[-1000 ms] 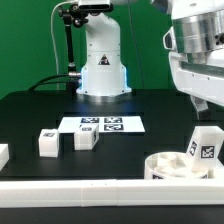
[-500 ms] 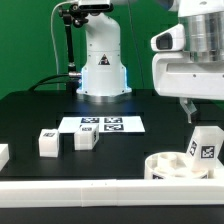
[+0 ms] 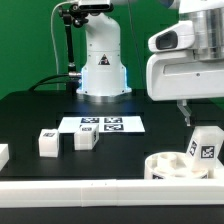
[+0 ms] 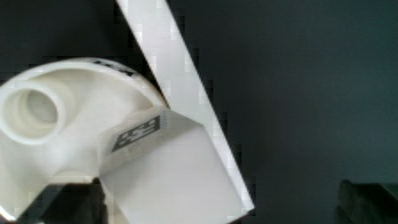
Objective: Assemble stool
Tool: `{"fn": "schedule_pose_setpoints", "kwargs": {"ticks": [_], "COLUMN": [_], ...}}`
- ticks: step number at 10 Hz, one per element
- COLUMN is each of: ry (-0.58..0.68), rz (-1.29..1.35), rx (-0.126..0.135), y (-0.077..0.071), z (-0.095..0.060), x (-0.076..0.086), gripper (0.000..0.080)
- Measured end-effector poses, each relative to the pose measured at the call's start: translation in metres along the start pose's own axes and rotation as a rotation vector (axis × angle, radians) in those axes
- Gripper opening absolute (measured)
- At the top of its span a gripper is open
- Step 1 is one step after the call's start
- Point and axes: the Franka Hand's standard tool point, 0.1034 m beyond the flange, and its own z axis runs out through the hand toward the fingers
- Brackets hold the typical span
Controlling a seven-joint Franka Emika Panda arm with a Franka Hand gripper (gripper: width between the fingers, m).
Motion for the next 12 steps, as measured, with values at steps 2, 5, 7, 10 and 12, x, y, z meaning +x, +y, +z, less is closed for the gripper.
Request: {"fn": "schedule_pose_setpoints", "kwargs": {"ticks": [2, 5, 7, 10, 12], "ry": [0.003, 0.004, 0.015, 0.010, 0.009], "rz": [-0.070, -0.169, -0.191, -0.180, -0.181], "rx": [-0.001, -0.011, -0.019, -0.022, -0.022], "y": [0.004, 0.059, 0.099, 0.107, 0.107], "z": [0.002, -0.023, -0.034, -0.030, -0.029], "x": [-0.001, 0.001, 0.017, 0.019, 0.018], "gripper": [0.0649, 0.0649, 0.0649, 0.0649, 0.0649]}}
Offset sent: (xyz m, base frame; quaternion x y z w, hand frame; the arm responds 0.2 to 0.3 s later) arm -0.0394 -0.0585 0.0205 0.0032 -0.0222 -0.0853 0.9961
